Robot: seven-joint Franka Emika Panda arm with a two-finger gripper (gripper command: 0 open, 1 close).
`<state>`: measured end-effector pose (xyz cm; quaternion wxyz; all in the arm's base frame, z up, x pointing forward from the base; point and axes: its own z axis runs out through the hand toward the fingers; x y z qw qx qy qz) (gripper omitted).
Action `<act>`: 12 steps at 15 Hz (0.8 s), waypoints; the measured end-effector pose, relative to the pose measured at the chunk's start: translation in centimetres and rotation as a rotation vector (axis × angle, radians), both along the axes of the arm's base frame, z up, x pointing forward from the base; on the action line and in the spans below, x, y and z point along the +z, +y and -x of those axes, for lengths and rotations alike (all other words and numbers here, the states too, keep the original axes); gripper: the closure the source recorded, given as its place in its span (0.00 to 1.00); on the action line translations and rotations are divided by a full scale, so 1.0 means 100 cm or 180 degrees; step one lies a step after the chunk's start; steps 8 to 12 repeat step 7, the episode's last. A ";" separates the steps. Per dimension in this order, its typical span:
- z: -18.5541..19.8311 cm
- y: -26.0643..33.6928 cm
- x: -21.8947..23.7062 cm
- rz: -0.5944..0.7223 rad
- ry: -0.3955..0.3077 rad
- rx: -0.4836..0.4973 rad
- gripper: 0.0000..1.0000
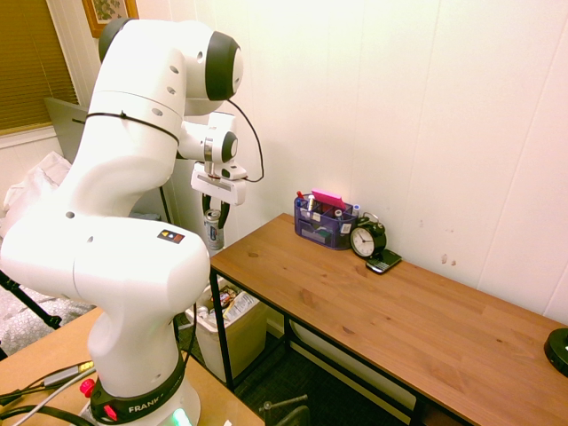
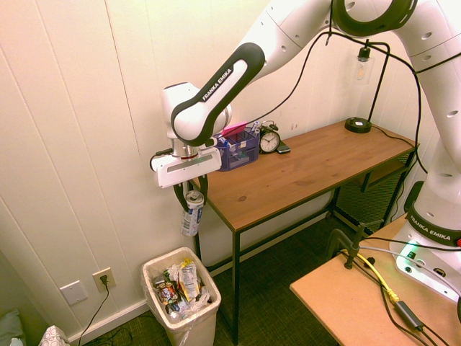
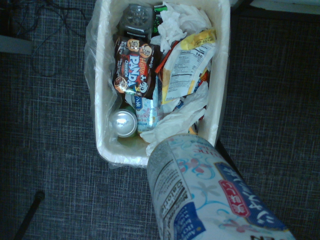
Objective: Throw the can in the trash bin
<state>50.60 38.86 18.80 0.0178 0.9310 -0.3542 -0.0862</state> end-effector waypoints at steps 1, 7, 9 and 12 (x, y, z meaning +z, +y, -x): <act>-0.001 0.000 0.001 -0.0020 0.0018 0.0001 0.00; -0.011 -0.019 0.006 -0.0278 0.0247 0.0082 0.00; -0.011 -0.019 0.006 -0.0278 0.0247 0.0082 0.00; -0.011 -0.019 0.006 -0.0278 0.0247 0.0082 0.00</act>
